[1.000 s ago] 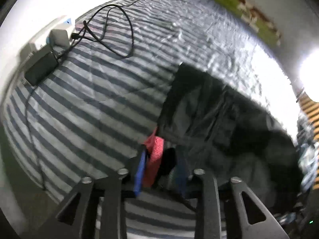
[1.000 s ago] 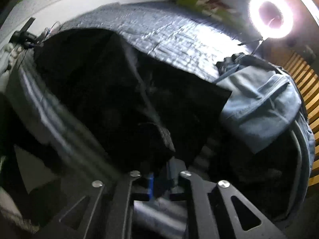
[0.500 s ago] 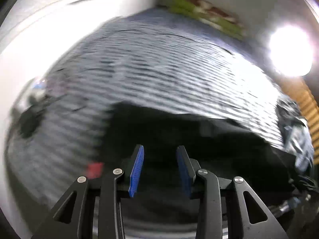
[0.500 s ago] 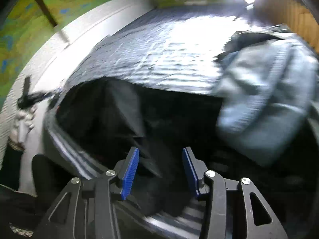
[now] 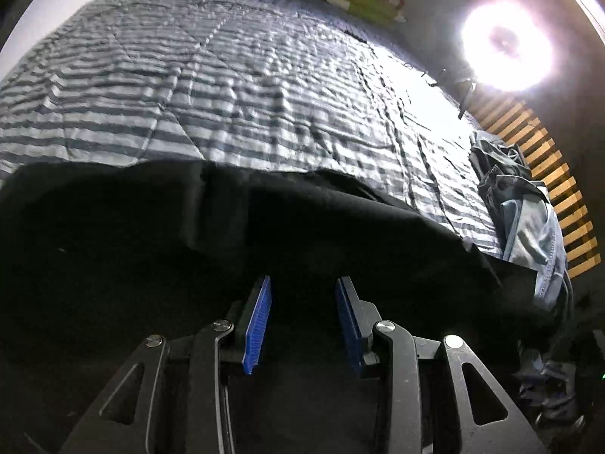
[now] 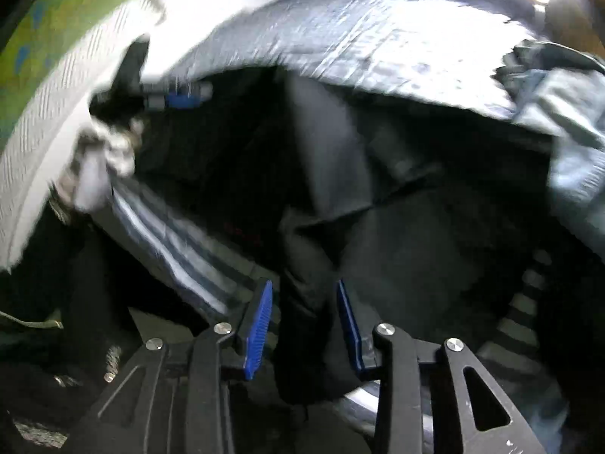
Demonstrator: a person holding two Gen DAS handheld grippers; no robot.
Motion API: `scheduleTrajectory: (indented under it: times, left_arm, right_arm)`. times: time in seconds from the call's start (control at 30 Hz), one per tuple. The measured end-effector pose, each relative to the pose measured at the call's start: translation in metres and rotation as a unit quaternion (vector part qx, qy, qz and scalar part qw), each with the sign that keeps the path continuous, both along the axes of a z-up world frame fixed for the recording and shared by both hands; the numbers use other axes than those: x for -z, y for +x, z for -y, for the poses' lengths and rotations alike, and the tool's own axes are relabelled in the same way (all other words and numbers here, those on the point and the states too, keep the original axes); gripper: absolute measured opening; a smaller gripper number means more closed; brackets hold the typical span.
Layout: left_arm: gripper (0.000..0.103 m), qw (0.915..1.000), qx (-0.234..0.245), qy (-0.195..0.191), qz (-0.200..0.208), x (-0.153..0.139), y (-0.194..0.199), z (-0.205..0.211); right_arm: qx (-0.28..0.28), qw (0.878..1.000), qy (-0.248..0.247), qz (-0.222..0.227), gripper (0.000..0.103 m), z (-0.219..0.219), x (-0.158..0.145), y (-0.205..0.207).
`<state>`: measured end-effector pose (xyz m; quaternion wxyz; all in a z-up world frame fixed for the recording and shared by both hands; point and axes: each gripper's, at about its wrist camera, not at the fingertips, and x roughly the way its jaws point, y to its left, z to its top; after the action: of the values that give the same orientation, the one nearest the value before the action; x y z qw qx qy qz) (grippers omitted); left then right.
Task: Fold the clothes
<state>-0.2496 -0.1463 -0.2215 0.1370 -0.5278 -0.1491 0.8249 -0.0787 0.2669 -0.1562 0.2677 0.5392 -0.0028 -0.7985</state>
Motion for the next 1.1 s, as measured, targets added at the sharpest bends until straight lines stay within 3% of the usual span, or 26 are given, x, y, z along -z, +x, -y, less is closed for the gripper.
scheduleTrajectory:
  times: [0.17, 0.33, 0.47, 0.53, 0.57, 0.63, 0.67, 0.7, 0.87, 1.0, 1.1]
  left_arm:
    - [0.038, 0.9995, 0.013, -0.029, -0.005, 0.004, -0.001, -0.005]
    - [0.038, 0.9976, 0.04, -0.056, -0.01, 0.004, -0.001, -0.025]
    - [0.038, 0.9967, 0.047, -0.066, -0.004, 0.01, -0.001, -0.027]
    - [0.038, 0.9968, 0.048, -0.064, 0.002, 0.014, -0.002, -0.027]
    - [0.038, 0.9968, 0.049, -0.064, 0.003, 0.016, -0.003, -0.026]
    - [0.039, 0.9966, 0.05, -0.065, 0.003, 0.016, -0.003, -0.027]
    - [0.039, 0.9965, 0.051, -0.066, 0.002, 0.017, -0.003, -0.027]
    - [0.04, 0.9963, 0.052, -0.068, 0.001, 0.017, -0.003, -0.028]
    - [0.04, 0.9956, 0.054, -0.076, -0.002, 0.017, -0.004, -0.031]
    - [0.04, 0.9958, 0.051, -0.076, -0.001, 0.017, -0.007, -0.031]
    - [0.04, 0.996, 0.049, -0.075, 0.0, 0.017, -0.009, -0.031]
  right_arm:
    - [0.093, 0.991, 0.072, -0.057, 0.034, -0.047, -0.014, -0.039]
    - [0.069, 0.99, 0.119, -0.014, 0.043, -0.053, 0.018, -0.081]
    - [0.042, 0.983, 0.176, 0.004, 0.049, -0.047, 0.045, -0.085]
    - [0.045, 0.985, 0.169, -0.001, 0.049, -0.05, 0.046, -0.078]
    - [0.045, 0.986, 0.161, 0.005, 0.048, -0.052, 0.045, -0.075]
    - [0.043, 0.987, 0.154, 0.008, 0.028, -0.053, 0.042, -0.07]
    - [0.038, 0.987, 0.156, 0.009, 0.01, -0.05, 0.041, -0.068]
    - [0.035, 0.986, 0.164, 0.003, 0.004, -0.048, 0.037, -0.066]
    - [0.045, 0.986, 0.156, -0.042, 0.003, -0.048, 0.004, -0.07]
    - [0.066, 0.97, 0.211, -0.096, 0.003, -0.051, -0.018, -0.09]
    - [0.077, 0.965, 0.236, -0.088, 0.003, -0.056, -0.014, -0.107]
